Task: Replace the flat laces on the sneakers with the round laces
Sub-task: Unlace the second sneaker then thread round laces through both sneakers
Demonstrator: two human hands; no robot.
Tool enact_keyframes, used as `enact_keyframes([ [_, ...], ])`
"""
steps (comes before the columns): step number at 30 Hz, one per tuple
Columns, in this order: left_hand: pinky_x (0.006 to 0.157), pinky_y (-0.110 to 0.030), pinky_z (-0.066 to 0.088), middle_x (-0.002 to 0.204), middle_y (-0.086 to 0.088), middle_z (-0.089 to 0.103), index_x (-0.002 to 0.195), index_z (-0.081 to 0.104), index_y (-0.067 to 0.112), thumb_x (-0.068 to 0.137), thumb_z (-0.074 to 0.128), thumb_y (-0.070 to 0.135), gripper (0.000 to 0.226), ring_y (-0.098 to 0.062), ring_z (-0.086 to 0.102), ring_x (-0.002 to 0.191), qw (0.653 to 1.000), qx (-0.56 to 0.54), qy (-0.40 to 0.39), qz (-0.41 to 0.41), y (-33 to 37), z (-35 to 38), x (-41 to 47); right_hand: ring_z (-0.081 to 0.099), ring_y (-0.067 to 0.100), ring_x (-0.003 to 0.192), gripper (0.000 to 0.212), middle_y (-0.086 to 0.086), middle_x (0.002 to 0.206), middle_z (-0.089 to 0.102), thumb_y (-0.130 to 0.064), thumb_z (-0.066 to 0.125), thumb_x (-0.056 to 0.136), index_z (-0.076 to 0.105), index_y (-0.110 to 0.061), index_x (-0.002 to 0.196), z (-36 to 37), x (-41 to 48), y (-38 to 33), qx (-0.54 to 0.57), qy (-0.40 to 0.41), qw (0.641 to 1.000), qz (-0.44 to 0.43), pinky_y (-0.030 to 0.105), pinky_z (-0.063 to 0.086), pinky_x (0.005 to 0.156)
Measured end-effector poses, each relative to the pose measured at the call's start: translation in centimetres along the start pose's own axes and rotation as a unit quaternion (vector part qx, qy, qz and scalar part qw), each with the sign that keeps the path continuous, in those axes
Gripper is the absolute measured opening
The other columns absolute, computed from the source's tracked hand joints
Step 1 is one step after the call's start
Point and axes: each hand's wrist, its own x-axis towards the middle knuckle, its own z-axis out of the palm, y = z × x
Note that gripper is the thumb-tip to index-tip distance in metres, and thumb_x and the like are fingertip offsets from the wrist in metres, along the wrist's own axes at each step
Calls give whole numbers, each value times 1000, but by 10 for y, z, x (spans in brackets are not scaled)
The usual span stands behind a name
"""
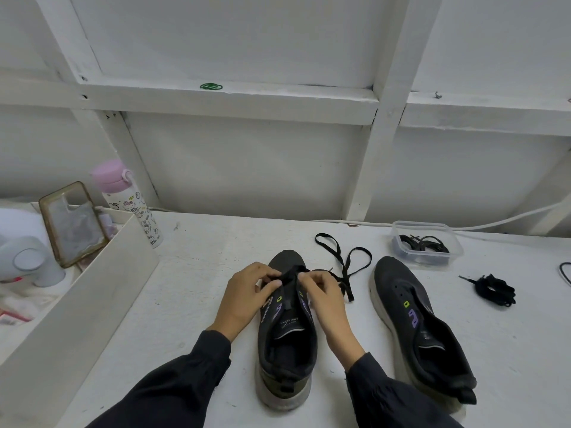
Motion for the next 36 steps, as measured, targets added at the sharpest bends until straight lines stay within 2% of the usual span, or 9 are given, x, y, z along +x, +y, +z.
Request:
enact_keyframes([
  [5,69,-32,52,82,12,67,92,59,25,95,58,24,3,-7,61,72,996,82,-5,-15,1,-1,8,43,6,120,52,-5,133,45,-19,63,89,48,-17,139,11,-12,-3,-77,-24,996,-25,19,31,99],
  [10,66,-39,58,70,1,70,95,48,18,100,45,12,8,-18,68,67,989,-46,61,-129,5,-2,20,46,6,127,56,-9,139,50,-15,60,89,46,-17,143,10,-14,0,-36,-24,999,-2,18,35,101],
  [14,65,-29,57,78,4,68,90,58,18,93,63,28,11,-17,65,76,986,-86,58,-130,6,-1,15,55,-13,99,46,-20,118,59,-11,57,91,53,-22,136,10,-15,-1,-7,-29,1000,-4,1,39,78],
  [17,66,-14,47,80,10,67,80,65,22,81,77,36,18,-6,59,77,990,-51,48,-125,2,0,6,52,-6,110,49,-15,131,54,-13,57,92,50,-21,140,10,-14,1,-11,-31,999,-3,3,37,82],
  [20,66,-20,47,78,8,66,77,67,19,81,77,26,14,-8,58,76,994,-33,28,-97,-4,5,1,50,-4,113,49,-15,131,53,-13,57,92,50,-21,140,11,-16,0,-10,-34,999,-6,2,36,83],
  [24,67,-17,42,76,9,63,77,62,16,86,71,15,12,-5,58,77,993,-11,73,-92,4,-2,15,57,-20,83,33,-22,95,63,-5,56,91,60,-37,100,7,-16,0,3,-36,999,0,0,41,70],
  [26,68,-13,41,77,10,62,80,62,15,89,69,15,11,-2,56,76,984,-42,133,-107,10,-9,24,62,-12,91,28,-19,99,67,-9,58,90,64,-32,104,6,-17,0,11,-29,999,10,7,47,78],
  [30,70,-36,50,73,9,62,79,65,15,90,67,25,15,-12,56,71,974,-97,147,-143,12,-10,29,65,16,98,23,-3,102,71,-11,57,87,69,-24,101,9,-19,0,11,-12,1000,-2,31,51,88],
  [36,68,-22,48,74,8,71,73,70,31,78,79,38,13,-9,63,71,984,-60,35,-165,6,7,8,63,11,95,25,-10,97,70,-8,56,88,68,-28,98,9,-19,-3,6,-16,1000,2,22,50,83],
])
